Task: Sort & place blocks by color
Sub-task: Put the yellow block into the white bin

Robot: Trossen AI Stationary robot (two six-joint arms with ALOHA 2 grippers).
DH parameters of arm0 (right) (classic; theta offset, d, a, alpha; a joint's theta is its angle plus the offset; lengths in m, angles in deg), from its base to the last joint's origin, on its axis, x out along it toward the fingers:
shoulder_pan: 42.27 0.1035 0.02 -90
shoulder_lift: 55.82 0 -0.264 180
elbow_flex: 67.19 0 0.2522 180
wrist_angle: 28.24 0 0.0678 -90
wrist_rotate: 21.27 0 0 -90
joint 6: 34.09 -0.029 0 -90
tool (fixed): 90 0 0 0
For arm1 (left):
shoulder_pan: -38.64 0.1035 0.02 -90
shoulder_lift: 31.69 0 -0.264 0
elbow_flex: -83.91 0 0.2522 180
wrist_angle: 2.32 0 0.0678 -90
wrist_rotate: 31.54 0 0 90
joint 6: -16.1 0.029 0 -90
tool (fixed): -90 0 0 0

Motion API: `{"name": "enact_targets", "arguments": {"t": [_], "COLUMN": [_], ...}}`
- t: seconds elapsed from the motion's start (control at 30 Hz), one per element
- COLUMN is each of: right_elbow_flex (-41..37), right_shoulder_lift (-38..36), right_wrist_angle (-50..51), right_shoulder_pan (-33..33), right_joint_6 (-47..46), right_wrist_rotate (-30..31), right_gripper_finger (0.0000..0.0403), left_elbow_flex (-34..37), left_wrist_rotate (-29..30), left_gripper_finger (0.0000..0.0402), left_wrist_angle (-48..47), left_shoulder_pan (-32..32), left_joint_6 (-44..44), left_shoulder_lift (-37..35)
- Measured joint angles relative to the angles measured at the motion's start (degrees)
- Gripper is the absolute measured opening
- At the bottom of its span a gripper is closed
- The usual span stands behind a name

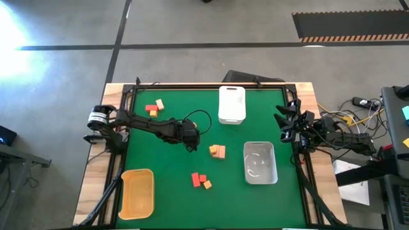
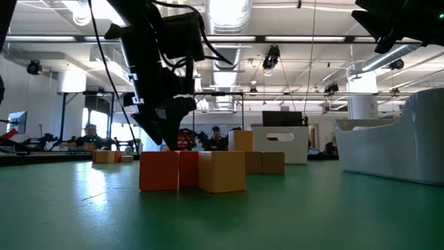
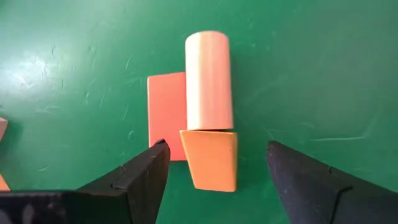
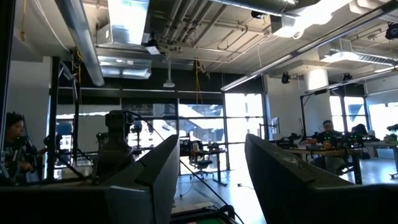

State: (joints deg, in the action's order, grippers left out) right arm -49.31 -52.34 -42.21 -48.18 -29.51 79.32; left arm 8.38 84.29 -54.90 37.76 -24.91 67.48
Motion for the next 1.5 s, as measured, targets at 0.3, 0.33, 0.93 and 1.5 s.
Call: {"name": "enact_targets", "arguments": {"t": [0.3, 0.33, 0.93, 1.5], "right_elbow_flex": [0.0, 0.0, 0.0, 0.0], "right_shoulder_lift": [0.0, 0.0, 0.0, 0.0], "right_wrist_angle": [0.3, 0.4, 0.4, 0.5], "right_shoulder_pan": [0.0, 0.0, 0.0, 0.0], "right_joint_6": [0.0, 0.0, 0.0, 0.0], "right_wrist_rotate": [0.0, 0.0, 0.0, 0.0], "right_gripper_finger": [0.0171, 0.0171, 0.0171, 0.0171], "left_elbow_flex": [0.3, 0.3, 0.4, -0.4], "left_wrist_rotate": [0.4, 0.7, 1.6, -0.5], "left_gripper_finger": [0.0251, 0.0251, 0.0112, 0.0049], "left_wrist_angle": [0.0, 0.1, 0.9, 0.6], "left_shoulder_pan": [0.2, 0.2, 0.5, 0.4], "left_joint_6": [0.0, 0.0, 2.7, 13.3], "left_shoulder_lift": [2.3, 2.3, 2.3, -6.2]}}
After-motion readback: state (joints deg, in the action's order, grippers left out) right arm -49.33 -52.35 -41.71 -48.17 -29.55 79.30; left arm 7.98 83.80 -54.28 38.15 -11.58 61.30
